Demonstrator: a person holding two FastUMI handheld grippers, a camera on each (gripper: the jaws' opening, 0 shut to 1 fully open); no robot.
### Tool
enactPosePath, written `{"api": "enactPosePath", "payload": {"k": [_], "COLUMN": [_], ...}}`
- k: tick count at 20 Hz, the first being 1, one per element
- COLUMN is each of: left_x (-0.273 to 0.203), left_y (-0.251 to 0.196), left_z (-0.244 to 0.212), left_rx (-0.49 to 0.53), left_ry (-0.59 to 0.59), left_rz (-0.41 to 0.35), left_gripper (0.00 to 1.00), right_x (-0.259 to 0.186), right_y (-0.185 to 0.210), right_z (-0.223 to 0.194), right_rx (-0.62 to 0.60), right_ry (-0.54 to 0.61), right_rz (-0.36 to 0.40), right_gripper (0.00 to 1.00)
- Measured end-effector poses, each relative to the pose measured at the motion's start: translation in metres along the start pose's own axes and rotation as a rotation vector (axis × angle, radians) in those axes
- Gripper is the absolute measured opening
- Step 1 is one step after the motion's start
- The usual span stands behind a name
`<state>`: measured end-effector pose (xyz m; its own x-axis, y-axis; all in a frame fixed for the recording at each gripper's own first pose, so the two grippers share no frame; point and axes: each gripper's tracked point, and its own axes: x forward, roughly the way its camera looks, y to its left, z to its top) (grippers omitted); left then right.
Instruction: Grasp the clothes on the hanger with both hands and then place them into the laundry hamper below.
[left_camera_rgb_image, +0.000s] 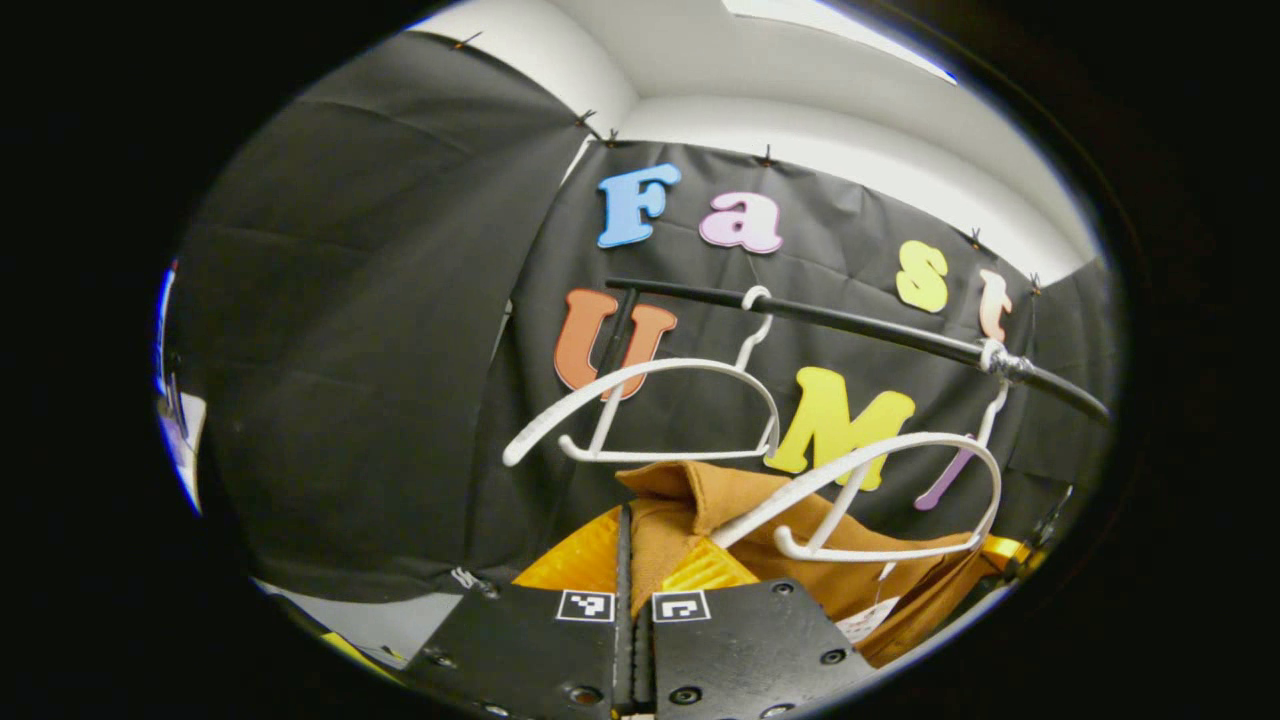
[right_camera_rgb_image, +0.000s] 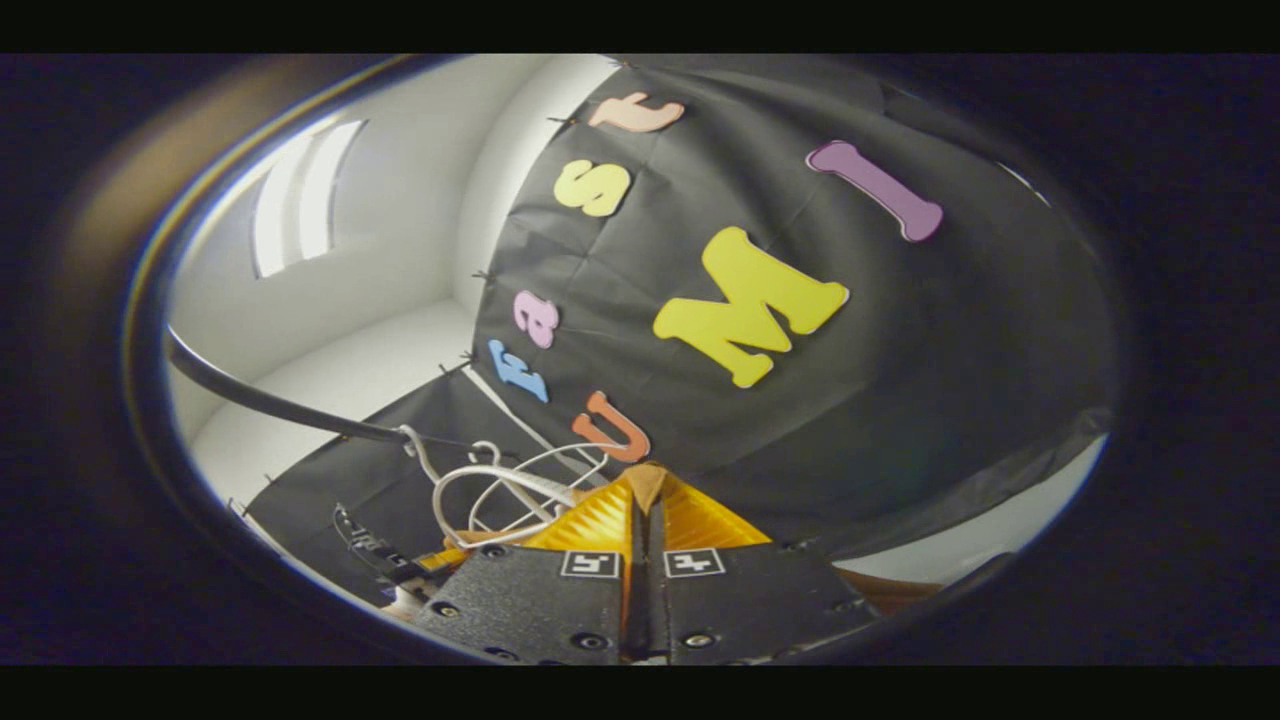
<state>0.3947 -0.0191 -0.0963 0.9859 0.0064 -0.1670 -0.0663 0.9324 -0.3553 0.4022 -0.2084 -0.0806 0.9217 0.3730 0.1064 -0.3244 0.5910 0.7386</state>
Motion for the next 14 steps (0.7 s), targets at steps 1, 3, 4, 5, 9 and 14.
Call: {"api": "enactPosePath", "payload": {"k": [1,3,4,5,9,14], "left_x": [0.001,-0.002,-0.009,-0.016,-0.022,-0.039], "left_y": [0.007,0.016,0.019,0.022,0.019,0.003], "left_z": [-0.008,-0.035,-0.051,-0.069,-0.118,-0.125], "left_rx": [-0.002,0.012,0.012,0.013,0.036,0.047], "left_ry": [0.018,0.068,0.097,0.123,0.229,0.267], "left_rz": [0.017,0.042,0.046,0.051,0.047,0.008], "left_gripper": [0.00,0.06,0.00,0.00,0.00,0.00], "right_x": [0.003,0.007,0.008,0.007,0.006,0.003], "right_y": [-0.003,-0.007,-0.005,-0.006,-0.001,0.045], "right_z": [-0.009,-0.036,-0.051,-0.065,-0.113,-0.135], "right_rx": [-0.043,-0.066,-0.034,-0.004,0.021,0.008], "right_ry": [0.023,0.096,0.129,0.152,0.245,0.291], "right_rz": [-0.029,-0.052,-0.045,-0.045,-0.030,0.056], "right_gripper": [0.02,0.03,0.02,0.03,0.03,0.03]}}
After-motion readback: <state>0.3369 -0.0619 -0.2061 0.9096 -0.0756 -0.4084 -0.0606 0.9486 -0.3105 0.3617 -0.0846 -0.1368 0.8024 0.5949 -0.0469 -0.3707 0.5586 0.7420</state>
